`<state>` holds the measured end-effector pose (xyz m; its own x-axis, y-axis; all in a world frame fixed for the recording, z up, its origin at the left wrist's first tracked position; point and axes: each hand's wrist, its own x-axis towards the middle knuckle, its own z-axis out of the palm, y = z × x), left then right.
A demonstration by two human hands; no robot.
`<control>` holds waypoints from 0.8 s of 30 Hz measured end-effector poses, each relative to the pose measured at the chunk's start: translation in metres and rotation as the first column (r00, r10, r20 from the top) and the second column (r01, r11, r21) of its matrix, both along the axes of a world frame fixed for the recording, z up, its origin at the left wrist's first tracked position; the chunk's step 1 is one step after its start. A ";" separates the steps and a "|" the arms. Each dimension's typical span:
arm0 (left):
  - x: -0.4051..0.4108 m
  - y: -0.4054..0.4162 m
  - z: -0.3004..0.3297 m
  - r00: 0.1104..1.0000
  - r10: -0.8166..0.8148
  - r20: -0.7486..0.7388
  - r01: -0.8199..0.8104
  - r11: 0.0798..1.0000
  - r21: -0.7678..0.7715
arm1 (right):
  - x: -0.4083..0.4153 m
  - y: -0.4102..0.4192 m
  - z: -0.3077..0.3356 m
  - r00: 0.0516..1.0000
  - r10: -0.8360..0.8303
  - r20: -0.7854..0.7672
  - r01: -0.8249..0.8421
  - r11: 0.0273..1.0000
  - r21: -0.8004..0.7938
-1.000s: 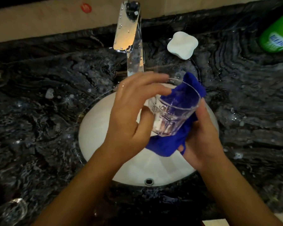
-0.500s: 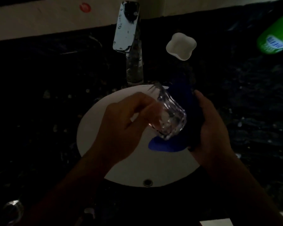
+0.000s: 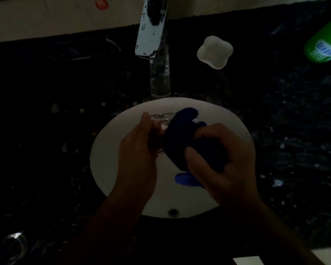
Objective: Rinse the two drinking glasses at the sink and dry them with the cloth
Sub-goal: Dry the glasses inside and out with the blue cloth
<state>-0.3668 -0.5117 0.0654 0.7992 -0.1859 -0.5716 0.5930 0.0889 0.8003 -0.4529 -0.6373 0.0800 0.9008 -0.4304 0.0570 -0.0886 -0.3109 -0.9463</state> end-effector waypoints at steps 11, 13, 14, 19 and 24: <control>0.004 0.013 0.001 0.967 -0.184 0.177 0.201 0.976 -0.086 | 0.021 -0.031 0.010 0.976 0.157 -0.148 -0.094 0.927 0.362; 0.003 0.014 -0.001 0.971 -0.207 0.122 0.225 0.960 -0.167 | 0.023 -0.036 0.005 0.967 0.199 -0.161 -0.084 0.841 0.535; 0.002 0.013 -0.002 0.975 -0.200 0.097 0.216 0.954 -0.206 | 0.024 -0.036 0.003 0.966 0.195 -0.168 -0.064 0.814 0.577; 0.000 0.007 -0.007 0.984 -0.090 -0.156 0.033 0.943 -0.332 | 0.021 -0.015 -0.016 0.947 0.066 -0.313 0.150 0.773 0.616; 0.007 0.005 -0.002 0.996 -0.073 -0.058 0.051 0.950 -0.308 | 0.006 -0.004 -0.025 0.879 0.129 -0.459 0.265 0.668 0.695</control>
<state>-0.3595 -0.5064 0.0634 0.7419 -0.4083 -0.5318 0.6570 0.2847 0.6981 -0.4465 -0.6415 0.0553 0.7003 -0.2133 -0.6813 -0.5356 0.4740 -0.6989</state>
